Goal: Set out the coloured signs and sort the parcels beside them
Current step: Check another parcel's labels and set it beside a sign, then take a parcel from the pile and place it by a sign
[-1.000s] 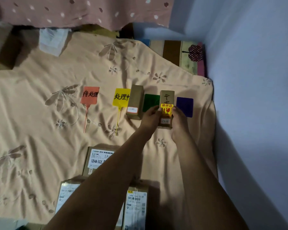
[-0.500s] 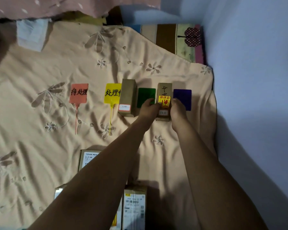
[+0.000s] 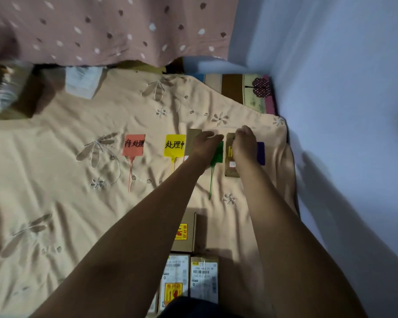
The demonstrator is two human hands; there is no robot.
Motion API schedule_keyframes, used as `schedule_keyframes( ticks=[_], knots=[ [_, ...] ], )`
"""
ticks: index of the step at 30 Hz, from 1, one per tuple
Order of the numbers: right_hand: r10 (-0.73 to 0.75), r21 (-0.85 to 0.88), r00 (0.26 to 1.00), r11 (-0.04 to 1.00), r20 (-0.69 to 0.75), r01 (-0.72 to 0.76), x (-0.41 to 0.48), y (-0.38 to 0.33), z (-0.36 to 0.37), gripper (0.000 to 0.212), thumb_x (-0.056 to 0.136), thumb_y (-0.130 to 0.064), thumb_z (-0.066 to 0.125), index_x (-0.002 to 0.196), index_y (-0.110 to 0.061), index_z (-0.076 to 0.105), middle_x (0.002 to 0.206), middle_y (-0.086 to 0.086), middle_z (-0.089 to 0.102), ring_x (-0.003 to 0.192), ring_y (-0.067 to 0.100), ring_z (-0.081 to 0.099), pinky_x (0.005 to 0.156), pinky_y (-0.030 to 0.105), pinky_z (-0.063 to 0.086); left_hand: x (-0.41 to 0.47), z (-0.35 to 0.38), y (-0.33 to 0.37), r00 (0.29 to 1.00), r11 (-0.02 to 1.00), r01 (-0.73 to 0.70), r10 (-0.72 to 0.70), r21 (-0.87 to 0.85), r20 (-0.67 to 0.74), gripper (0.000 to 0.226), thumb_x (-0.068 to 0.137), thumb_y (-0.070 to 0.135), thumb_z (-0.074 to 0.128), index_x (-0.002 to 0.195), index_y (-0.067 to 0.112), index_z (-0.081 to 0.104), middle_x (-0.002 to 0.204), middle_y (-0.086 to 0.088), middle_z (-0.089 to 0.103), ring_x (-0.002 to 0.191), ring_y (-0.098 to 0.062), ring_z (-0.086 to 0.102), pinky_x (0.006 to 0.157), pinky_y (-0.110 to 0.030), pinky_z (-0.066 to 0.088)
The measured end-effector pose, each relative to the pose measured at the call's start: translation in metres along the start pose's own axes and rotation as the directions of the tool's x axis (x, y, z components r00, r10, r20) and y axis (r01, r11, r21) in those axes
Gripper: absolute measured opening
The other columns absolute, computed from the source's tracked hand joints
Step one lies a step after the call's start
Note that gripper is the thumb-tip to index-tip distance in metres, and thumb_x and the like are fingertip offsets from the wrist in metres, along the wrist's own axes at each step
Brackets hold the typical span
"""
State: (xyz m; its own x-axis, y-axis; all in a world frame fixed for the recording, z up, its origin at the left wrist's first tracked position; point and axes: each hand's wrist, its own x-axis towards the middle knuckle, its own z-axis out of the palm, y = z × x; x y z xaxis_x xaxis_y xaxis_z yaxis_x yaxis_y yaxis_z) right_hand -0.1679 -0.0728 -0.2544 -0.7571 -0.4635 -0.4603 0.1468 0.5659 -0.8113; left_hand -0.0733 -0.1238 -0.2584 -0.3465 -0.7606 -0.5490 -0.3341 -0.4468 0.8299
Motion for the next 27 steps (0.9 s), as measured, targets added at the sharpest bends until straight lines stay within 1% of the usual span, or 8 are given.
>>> schedule_keyframes(
  ticks=[2, 6, 11, 13, 18, 21, 24, 27],
  knots=[
    [-0.033, -0.060, 0.999, 0.998, 0.017, 0.034, -0.025, -0.013, 0.011, 0.042, 0.107, -0.020, 0.033, 0.144, -0.009, 0.050, 0.154, 0.009, 0.047, 0.138, 0.027, 0.046, 0.111, 0.037, 0.039, -0.018, -0.026, 0.010, 0.997, 0.997, -0.071, 0.071, 0.025, -0.017, 0.043, 0.087, 0.023, 0.073, 0.123, 0.000, 0.067, 0.111, -0.020, 0.067, 0.083, -0.016, 0.060, 0.071, -0.024, 0.048],
    [-0.098, -0.030, 0.994, 0.995, 0.056, 0.100, -0.078, -0.035, 0.043, 0.046, 0.106, -0.021, 0.033, 0.148, -0.012, 0.049, 0.155, 0.007, 0.047, 0.140, 0.025, 0.045, 0.105, 0.032, 0.038, -0.046, -0.088, 0.015, 0.990, 0.990, -0.135, 0.136, 0.027, -0.039, 0.042, 0.088, 0.023, 0.073, 0.126, 0.006, 0.068, 0.120, -0.011, 0.070, 0.103, -0.021, 0.063, 0.091, -0.031, 0.049],
    [-0.110, -0.019, 0.988, 0.993, 0.113, 0.113, -0.146, -0.033, 0.095, 0.044, 0.096, -0.026, 0.038, 0.132, -0.013, 0.060, 0.143, 0.014, 0.057, 0.128, 0.034, 0.056, 0.105, 0.042, 0.046, -0.086, -0.164, -0.003, 0.982, 0.983, -0.155, 0.164, 0.094, -0.090, 0.040, 0.089, 0.020, 0.073, 0.125, 0.005, 0.067, 0.115, -0.008, 0.069, 0.106, -0.020, 0.063, 0.085, -0.026, 0.047],
    [-0.079, -0.054, 0.987, 0.995, 0.139, 0.088, -0.166, -0.017, 0.116, 0.042, 0.090, -0.030, 0.038, 0.122, -0.017, 0.061, 0.138, 0.016, 0.060, 0.124, 0.035, 0.060, 0.097, 0.035, 0.047, -0.101, -0.179, -0.029, 0.986, 0.985, -0.113, 0.128, 0.133, -0.108, 0.044, 0.083, 0.023, 0.073, 0.124, 0.005, 0.068, 0.118, -0.013, 0.071, 0.111, -0.027, 0.066, 0.093, -0.030, 0.049],
    [0.032, -0.228, 0.956, 0.973, 0.291, 0.037, -0.224, 0.051, 0.158, 0.037, 0.103, -0.017, 0.038, 0.131, 0.000, 0.055, 0.131, 0.020, 0.061, 0.120, 0.034, 0.060, 0.092, 0.034, 0.046, -0.136, -0.193, -0.123, 0.998, 0.981, 0.035, -0.046, 0.193, 0.053, 0.041, 0.089, 0.016, 0.053, 0.121, -0.006, 0.064, 0.110, -0.020, 0.069, 0.106, -0.031, 0.067, 0.075, -0.030, 0.049],
    [0.091, -0.397, 0.958, 0.917, 0.274, 0.027, -0.228, 0.085, 0.153, 0.043, 0.103, -0.017, 0.036, 0.140, -0.004, 0.053, 0.143, 0.018, 0.055, 0.130, 0.034, 0.054, 0.095, 0.032, 0.044, -0.133, -0.200, -0.158, 0.993, 0.955, 0.111, -0.114, 0.274, -0.003, 0.043, 0.085, 0.021, 0.064, 0.124, 0.004, 0.066, 0.120, -0.019, 0.070, 0.106, -0.032, 0.067, 0.075, -0.030, 0.052],
    [0.161, -0.537, 0.956, 0.844, 0.245, -0.005, -0.225, 0.104, 0.134, 0.039, 0.105, -0.013, 0.034, 0.135, 0.001, 0.055, 0.141, 0.021, 0.054, 0.130, 0.035, 0.053, 0.091, 0.028, 0.045, -0.123, -0.209, -0.172, 0.987, 0.929, 0.160, -0.141, 0.334, -0.080, 0.050, 0.089, 0.027, 0.071, 0.135, 0.011, 0.061, 0.133, -0.013, 0.065, 0.118, -0.028, 0.063, 0.099, -0.034, 0.052],
    [0.208, -0.547, 0.957, 0.835, 0.200, -0.067, -0.215, 0.123, 0.122, 0.040, 0.106, -0.014, 0.030, 0.127, 0.001, 0.061, 0.133, 0.020, 0.062, 0.122, 0.034, 0.059, 0.089, 0.031, 0.043, -0.117, -0.215, -0.178, 0.983, 0.909, 0.179, -0.146, 0.377, -0.116, 0.050, 0.092, 0.022, 0.067, 0.139, 0.010, 0.057, 0.133, -0.011, 0.064, 0.102, -0.021, 0.061, 0.083, -0.025, 0.045]
  ],
)
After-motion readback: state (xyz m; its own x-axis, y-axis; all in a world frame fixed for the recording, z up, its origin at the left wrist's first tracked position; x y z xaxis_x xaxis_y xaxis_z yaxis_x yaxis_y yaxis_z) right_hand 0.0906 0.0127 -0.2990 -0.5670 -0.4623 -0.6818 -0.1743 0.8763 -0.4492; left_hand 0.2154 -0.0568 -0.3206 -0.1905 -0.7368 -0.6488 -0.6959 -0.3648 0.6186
